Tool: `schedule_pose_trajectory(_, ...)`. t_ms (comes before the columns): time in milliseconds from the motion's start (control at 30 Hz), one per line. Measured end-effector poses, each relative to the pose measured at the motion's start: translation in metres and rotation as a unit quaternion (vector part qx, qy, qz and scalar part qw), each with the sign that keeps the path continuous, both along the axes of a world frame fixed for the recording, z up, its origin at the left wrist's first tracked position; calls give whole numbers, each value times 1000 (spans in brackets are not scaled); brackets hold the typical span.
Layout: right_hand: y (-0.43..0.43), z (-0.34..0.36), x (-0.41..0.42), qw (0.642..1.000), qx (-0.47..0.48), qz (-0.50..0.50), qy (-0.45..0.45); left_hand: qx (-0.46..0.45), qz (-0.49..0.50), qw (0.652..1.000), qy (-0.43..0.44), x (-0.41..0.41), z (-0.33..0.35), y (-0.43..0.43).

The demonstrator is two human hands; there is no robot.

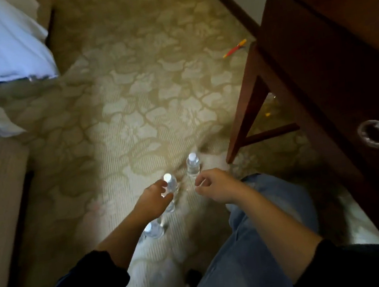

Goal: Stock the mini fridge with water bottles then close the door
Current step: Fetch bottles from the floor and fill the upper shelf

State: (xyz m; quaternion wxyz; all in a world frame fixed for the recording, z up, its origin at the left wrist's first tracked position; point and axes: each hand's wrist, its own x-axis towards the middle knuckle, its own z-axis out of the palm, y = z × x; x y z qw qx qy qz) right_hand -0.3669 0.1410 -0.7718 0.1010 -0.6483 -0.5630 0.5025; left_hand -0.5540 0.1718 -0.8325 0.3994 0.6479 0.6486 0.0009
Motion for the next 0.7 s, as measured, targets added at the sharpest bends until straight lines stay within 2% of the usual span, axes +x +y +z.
schedule_pose_trajectory(133,15,-40,-7,998,-47,10,28,-68,40,996,29,-8,-58,-3)
schedule_pose_trajectory(267,32,-76,-6,996,-73,-6,40,-86,78,991,70,-13,-106,1)
schedule_pose_trajectory(500,71,-117,6,996,-84,-17,28,-54,105,989,91,-3,-172,32)
schedule_pose_trajectory(700,102,-137,5,996,-66,-35,41,-63,92,987,119,3,-217,49)
